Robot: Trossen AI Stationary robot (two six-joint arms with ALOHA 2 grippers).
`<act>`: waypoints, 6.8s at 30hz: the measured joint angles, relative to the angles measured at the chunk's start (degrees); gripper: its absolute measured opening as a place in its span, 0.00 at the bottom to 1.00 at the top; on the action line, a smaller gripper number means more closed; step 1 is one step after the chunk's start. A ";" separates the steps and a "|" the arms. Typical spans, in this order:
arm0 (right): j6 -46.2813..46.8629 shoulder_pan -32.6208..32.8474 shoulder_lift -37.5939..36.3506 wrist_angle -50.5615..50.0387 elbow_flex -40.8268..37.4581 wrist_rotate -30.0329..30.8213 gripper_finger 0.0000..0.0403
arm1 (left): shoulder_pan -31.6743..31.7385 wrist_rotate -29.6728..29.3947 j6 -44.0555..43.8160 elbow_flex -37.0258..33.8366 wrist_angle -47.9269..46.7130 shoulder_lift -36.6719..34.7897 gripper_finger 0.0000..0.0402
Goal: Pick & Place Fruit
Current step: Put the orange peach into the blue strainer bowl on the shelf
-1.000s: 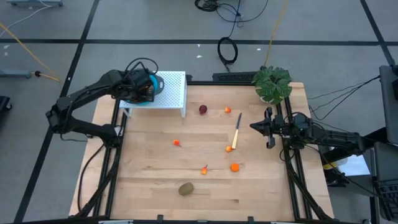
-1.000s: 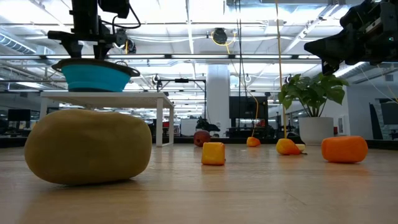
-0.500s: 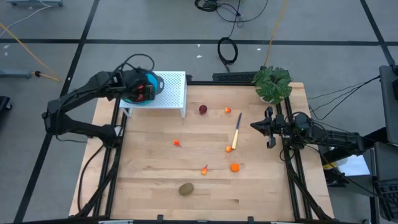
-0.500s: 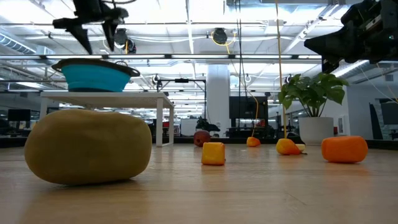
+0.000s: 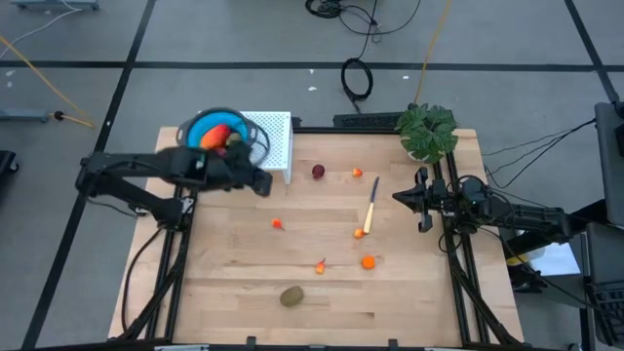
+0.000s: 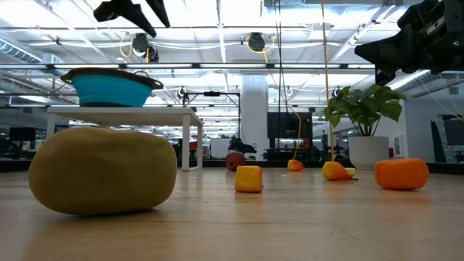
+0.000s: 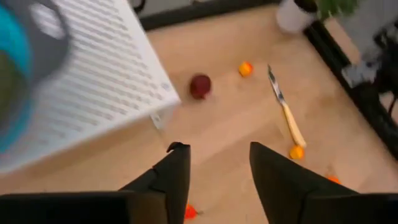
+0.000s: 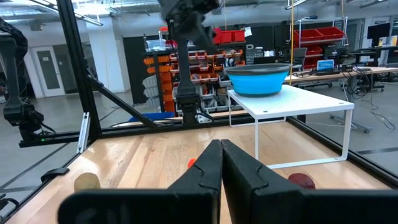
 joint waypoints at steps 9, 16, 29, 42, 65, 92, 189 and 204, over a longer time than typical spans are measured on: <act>0.00 0.00 0.00 -0.02 0.00 -0.04 0.00 | -9.40 -0.91 -4.17 -0.02 3.89 9.64 0.24; 2.98 0.00 0.02 -0.31 0.00 -0.06 0.00 | -13.75 -5.40 -4.53 -0.02 11.13 15.12 0.12; 5.07 -0.01 0.07 -1.52 0.00 -3.81 0.00 | -18.68 -10.75 0.75 -2.64 22.59 18.41 0.01; 8.57 0.02 5.22 -2.66 0.04 -7.82 0.00 | -19.80 -11.17 3.69 -19.28 49.60 18.05 0.00; 4.48 0.02 31.35 -2.57 13.28 -4.13 0.00 | -21.35 -8.81 16.22 -39.98 77.24 11.67 0.01; -2.74 0.52 58.55 -2.74 32.49 8.13 0.00 | -14.47 4.90 31.11 -61.82 66.17 -29.76 0.00; -25.05 -26.60 98.51 -37.48 59.03 -1.89 0.65 | -14.42 0.59 34.96 -61.96 53.58 -44.90 0.05; -25.59 -25.90 100.35 -36.94 58.97 -1.48 0.59 | -14.42 0.59 35.14 -61.96 53.53 -44.90 0.05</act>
